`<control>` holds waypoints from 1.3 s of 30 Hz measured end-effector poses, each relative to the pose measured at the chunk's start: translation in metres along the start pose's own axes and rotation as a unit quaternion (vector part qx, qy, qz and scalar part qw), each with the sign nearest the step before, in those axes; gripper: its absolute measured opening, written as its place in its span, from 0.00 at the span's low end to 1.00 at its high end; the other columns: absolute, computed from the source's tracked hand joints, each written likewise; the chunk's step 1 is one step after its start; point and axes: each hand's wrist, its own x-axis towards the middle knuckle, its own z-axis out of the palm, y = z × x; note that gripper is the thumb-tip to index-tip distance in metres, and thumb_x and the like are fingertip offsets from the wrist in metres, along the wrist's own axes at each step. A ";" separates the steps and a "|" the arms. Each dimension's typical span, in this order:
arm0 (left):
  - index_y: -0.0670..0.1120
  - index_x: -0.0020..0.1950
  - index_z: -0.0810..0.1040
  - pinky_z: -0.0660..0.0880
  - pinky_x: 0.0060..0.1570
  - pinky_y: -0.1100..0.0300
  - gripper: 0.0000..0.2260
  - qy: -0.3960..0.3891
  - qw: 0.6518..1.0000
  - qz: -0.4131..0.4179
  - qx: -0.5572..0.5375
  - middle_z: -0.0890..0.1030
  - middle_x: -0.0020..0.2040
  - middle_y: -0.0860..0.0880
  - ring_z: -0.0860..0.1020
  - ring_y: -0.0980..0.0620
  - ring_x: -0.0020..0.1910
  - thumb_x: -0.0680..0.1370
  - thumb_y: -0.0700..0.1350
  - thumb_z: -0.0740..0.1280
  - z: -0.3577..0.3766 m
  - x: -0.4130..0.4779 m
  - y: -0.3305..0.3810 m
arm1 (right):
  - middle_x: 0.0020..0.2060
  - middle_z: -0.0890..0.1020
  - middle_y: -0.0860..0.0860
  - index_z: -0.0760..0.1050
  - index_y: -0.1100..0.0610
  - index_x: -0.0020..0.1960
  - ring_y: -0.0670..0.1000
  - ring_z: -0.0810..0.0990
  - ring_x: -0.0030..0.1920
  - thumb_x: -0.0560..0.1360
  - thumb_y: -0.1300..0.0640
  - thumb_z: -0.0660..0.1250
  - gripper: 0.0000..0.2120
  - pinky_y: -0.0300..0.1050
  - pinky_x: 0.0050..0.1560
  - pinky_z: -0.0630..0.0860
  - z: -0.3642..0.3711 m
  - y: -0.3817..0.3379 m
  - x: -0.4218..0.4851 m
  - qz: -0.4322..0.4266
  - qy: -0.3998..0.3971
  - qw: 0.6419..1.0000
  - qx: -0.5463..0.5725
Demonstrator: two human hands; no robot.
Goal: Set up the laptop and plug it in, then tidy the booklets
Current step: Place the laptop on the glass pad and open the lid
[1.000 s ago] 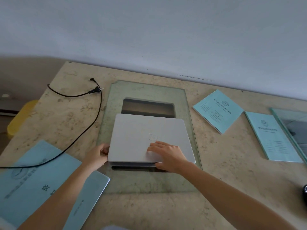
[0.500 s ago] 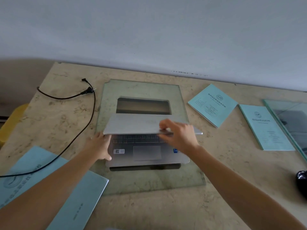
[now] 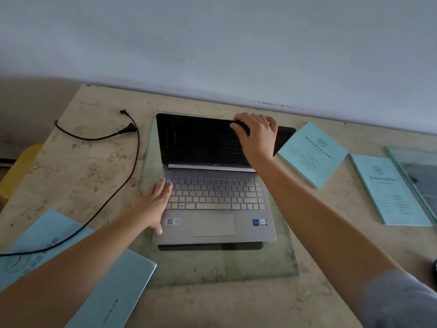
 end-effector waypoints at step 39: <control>0.45 0.74 0.30 0.44 0.73 0.42 0.60 0.035 0.994 0.042 -0.097 0.32 0.76 0.45 0.38 0.42 0.76 0.64 0.53 0.77 0.013 0.003 -0.020 | 0.49 0.84 0.47 0.81 0.48 0.52 0.52 0.77 0.55 0.77 0.45 0.63 0.11 0.47 0.65 0.58 0.028 0.011 0.079 0.070 -0.137 0.988 0.027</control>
